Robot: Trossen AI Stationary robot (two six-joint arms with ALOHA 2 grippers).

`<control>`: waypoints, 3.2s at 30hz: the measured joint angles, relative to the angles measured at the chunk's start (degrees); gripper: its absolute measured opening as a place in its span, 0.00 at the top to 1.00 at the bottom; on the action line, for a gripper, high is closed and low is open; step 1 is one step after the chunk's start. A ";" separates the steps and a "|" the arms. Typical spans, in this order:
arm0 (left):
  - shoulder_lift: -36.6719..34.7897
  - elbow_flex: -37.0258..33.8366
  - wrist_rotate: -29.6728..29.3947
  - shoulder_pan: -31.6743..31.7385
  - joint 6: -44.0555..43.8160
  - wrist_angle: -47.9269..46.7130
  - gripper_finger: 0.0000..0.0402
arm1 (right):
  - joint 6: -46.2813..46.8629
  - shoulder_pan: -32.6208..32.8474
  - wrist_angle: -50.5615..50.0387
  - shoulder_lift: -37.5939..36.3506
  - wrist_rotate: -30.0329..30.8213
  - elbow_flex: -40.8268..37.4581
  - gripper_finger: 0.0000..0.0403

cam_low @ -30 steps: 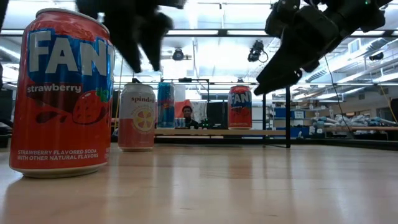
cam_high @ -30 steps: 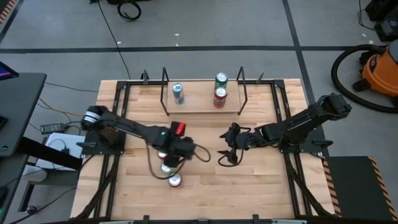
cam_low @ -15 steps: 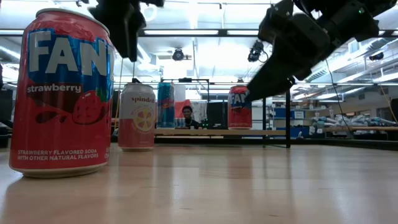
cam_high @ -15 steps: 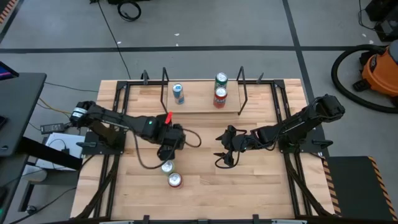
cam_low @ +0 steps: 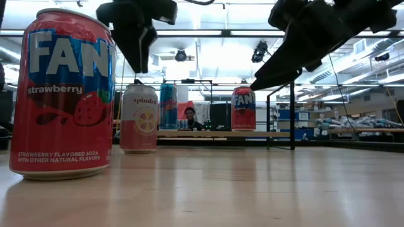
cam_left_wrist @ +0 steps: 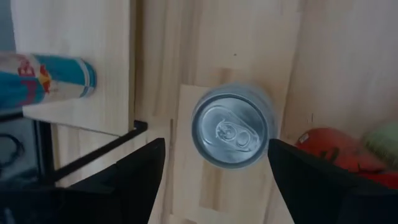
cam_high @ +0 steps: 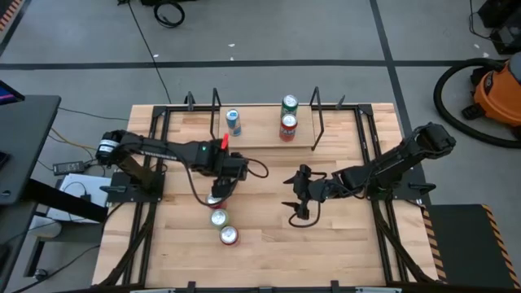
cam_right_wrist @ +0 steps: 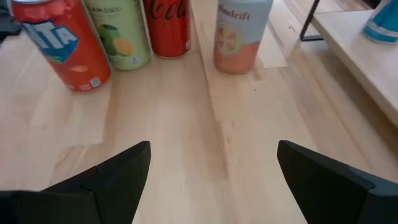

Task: Place canned beverage on shelf
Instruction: Put the white-orange soda can on the shelf

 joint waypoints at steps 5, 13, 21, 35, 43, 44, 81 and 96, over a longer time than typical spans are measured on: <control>0.00 0.00 -1.80 0.60 3.82 -0.02 0.26 | 0.48 3.63 -0.91 0.00 3.55 0.00 0.10; 0.00 0.00 -3.03 4.56 3.07 1.53 0.26 | -7.91 6.48 1.09 0.00 10.94 0.00 0.10; 0.00 0.00 -1.32 8.00 1.71 2.25 0.22 | -19.67 4.72 6.88 0.00 10.41 0.00 0.10; 0.00 0.00 1.90 8.66 -2.50 0.22 0.21 | -24.12 3.54 6.22 -1.20 9.47 0.00 0.10; 0.02 0.02 8.32 8.16 -7.91 2.98 0.21 | -19.34 3.44 4.37 -1.18 7.33 0.00 0.10; 0.02 0.02 8.19 8.03 -8.19 2.93 0.21 | -18.66 3.44 4.11 -1.18 7.07 0.00 0.10; -1.95 -5.90 10.61 6.12 6.68 8.15 0.21 | -15.61 4.97 3.33 -1.14 5.49 0.00 0.10; -1.92 -5.90 12.77 6.19 5.15 8.84 0.21 | -16.03 4.92 3.29 -1.14 5.45 0.00 0.10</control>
